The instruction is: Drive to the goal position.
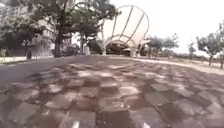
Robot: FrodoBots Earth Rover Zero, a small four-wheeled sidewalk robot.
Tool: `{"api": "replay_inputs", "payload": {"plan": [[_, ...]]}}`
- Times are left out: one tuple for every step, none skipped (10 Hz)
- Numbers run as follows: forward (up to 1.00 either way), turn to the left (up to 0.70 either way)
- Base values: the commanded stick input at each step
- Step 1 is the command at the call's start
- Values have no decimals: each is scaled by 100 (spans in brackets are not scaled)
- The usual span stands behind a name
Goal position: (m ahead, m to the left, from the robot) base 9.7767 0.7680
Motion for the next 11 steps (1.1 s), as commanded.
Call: {"api": "replay_inputs", "payload": {"plan": [[100,-27],[100,-16],[100,-4],[100,0],[100,0],[100,-14],[100,-27],[100,-27],[100,-27],[100,-27],[100,-27]]}}
